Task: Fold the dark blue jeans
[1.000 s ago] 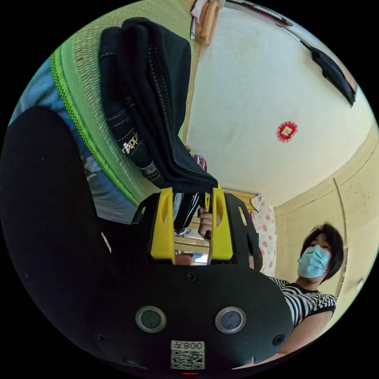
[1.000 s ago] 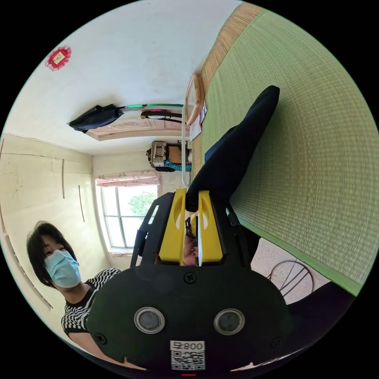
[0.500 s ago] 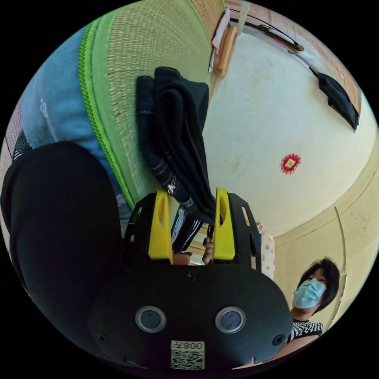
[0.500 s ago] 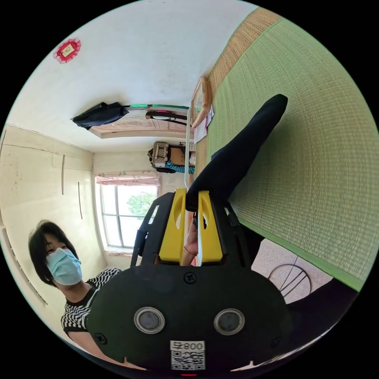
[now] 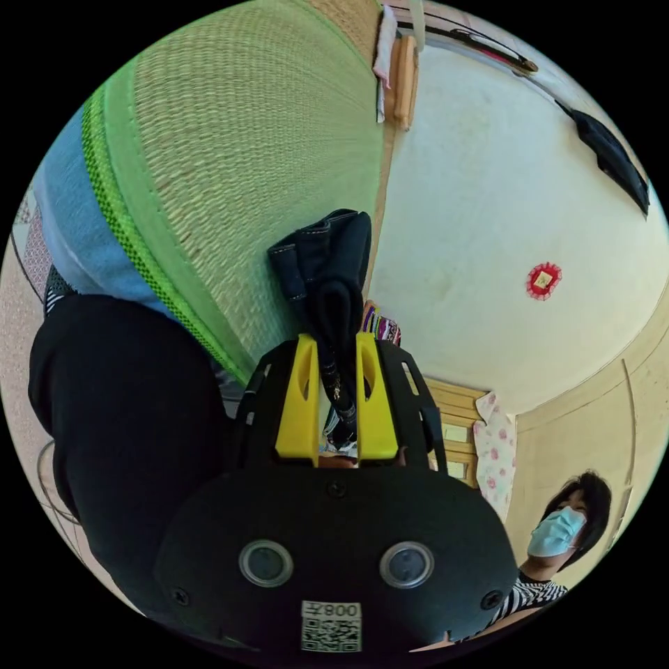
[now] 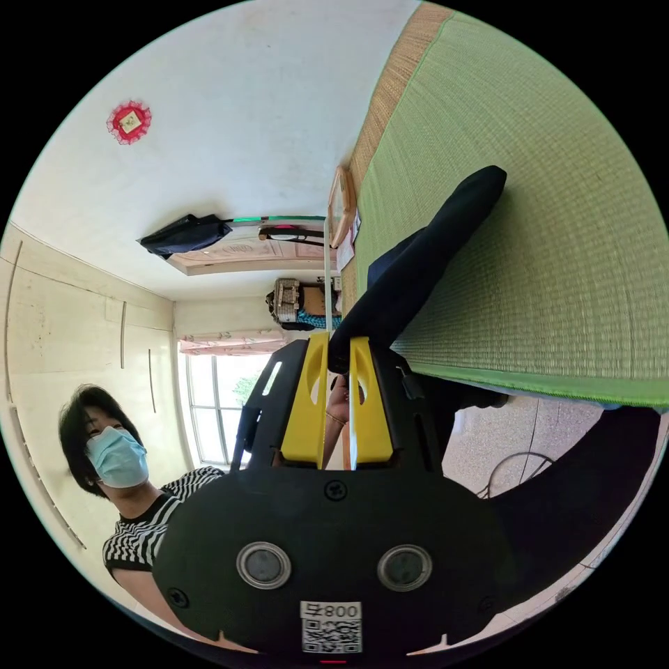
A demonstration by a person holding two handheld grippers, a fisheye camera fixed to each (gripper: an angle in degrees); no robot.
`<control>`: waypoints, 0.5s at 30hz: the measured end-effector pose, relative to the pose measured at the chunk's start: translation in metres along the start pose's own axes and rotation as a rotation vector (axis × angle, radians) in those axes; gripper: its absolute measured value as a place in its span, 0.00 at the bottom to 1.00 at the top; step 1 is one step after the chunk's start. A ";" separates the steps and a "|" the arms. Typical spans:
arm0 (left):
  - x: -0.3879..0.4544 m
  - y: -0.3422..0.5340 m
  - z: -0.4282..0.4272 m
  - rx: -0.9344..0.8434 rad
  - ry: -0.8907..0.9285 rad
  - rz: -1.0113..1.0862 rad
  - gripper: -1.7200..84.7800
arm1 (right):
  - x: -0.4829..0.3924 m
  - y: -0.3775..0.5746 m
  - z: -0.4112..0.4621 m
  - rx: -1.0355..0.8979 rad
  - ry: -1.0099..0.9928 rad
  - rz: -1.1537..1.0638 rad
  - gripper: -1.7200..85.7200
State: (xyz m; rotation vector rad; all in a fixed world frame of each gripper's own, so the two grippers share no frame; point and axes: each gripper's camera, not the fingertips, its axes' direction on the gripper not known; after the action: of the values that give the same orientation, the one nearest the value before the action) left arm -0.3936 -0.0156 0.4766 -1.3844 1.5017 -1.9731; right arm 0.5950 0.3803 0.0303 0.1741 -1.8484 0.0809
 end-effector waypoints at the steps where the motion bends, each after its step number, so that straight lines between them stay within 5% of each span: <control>1: 0.017 0.008 0.009 -0.023 -0.016 0.033 0.12 | -0.004 0.009 -0.014 0.013 -0.007 -0.002 0.07; 15: 0.260 0.064 0.221 -0.270 -0.094 0.374 0.12 | -0.070 0.076 -0.195 0.257 -0.139 -0.118 0.05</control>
State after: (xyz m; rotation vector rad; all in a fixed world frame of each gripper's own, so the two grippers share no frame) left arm -0.3596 -0.3535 0.5501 -1.1640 1.8743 -1.5039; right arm 0.7864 0.4893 0.0201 0.4772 -1.9574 0.2292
